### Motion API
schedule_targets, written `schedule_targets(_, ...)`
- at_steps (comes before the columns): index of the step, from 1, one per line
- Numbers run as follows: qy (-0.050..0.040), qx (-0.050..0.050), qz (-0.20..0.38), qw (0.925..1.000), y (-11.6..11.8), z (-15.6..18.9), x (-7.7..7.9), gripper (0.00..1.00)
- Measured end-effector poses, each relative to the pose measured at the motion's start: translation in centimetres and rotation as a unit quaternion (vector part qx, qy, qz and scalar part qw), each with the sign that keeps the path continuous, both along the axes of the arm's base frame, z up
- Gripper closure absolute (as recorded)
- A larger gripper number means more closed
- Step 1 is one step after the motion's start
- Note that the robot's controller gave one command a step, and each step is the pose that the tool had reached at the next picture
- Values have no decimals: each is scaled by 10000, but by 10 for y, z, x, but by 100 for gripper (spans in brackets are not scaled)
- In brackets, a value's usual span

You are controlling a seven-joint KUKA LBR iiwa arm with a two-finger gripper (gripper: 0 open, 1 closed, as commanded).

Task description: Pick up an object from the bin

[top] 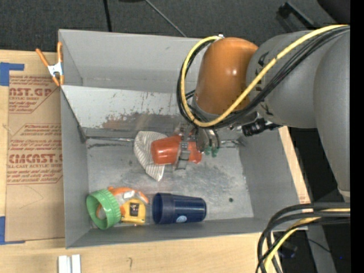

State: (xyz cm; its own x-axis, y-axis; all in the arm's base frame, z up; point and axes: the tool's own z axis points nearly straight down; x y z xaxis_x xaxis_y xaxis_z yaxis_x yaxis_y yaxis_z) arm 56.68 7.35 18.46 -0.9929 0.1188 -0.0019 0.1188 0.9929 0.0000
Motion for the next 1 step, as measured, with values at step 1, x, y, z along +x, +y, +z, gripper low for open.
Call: schedule_targets(1, 33, 0, 16, 10000, 4, 40, -5, 100)
